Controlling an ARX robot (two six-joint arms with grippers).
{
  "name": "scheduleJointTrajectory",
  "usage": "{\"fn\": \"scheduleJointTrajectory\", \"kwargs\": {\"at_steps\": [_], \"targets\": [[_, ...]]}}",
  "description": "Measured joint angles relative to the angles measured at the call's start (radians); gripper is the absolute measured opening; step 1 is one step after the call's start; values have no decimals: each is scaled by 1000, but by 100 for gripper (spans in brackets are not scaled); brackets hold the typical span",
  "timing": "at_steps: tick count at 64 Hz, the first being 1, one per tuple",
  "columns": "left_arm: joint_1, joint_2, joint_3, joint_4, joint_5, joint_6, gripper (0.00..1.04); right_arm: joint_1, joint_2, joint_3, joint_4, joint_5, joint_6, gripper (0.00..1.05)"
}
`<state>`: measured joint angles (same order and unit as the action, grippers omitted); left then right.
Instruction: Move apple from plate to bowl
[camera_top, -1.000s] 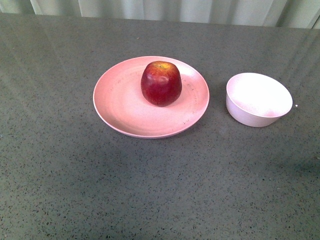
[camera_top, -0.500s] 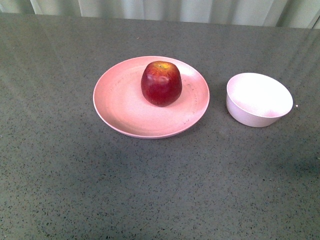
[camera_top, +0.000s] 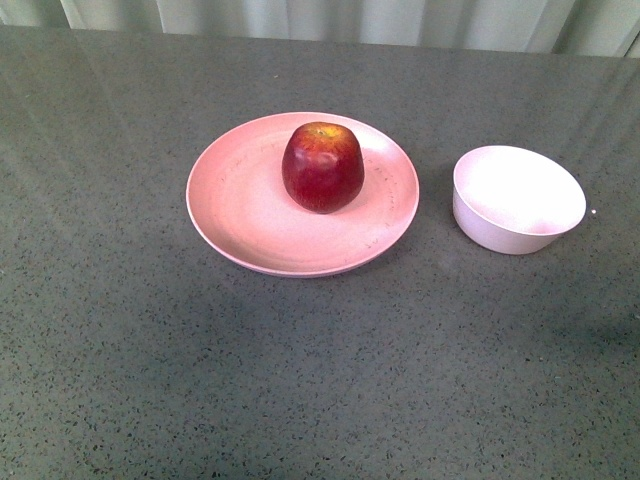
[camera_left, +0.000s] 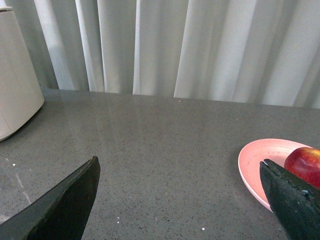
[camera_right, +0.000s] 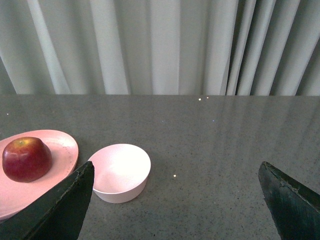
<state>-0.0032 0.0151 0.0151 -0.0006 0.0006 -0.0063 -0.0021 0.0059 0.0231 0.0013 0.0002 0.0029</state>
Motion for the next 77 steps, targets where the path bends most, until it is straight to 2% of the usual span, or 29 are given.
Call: {"fn": "scheduleJointTrajectory", "kwargs": {"at_steps": [6, 8, 14, 24, 33, 47, 77], "targets": [[6, 128, 72, -156, 112, -131, 96, 0, 0, 0, 0, 0, 0, 96], [-5, 205, 94, -148, 121, -181, 96, 0, 0, 0, 0, 0, 0, 96], [-58, 431, 146, 6, 123, -261, 96, 0, 0, 0, 0, 0, 0, 96], [-130, 882, 280, 380, 117, -280, 96, 0, -1, 0, 0, 0, 0, 96], [-224, 1218, 414, 532, 76, -271, 96, 0, -1, 0, 0, 0, 0, 96], [-362, 1550, 612, 564, 48, -241, 96, 0, -1, 0, 0, 0, 0, 96], [-493, 1851, 846, 542, -32, -233, 96, 0, -1, 0, 0, 0, 0, 96]]}}
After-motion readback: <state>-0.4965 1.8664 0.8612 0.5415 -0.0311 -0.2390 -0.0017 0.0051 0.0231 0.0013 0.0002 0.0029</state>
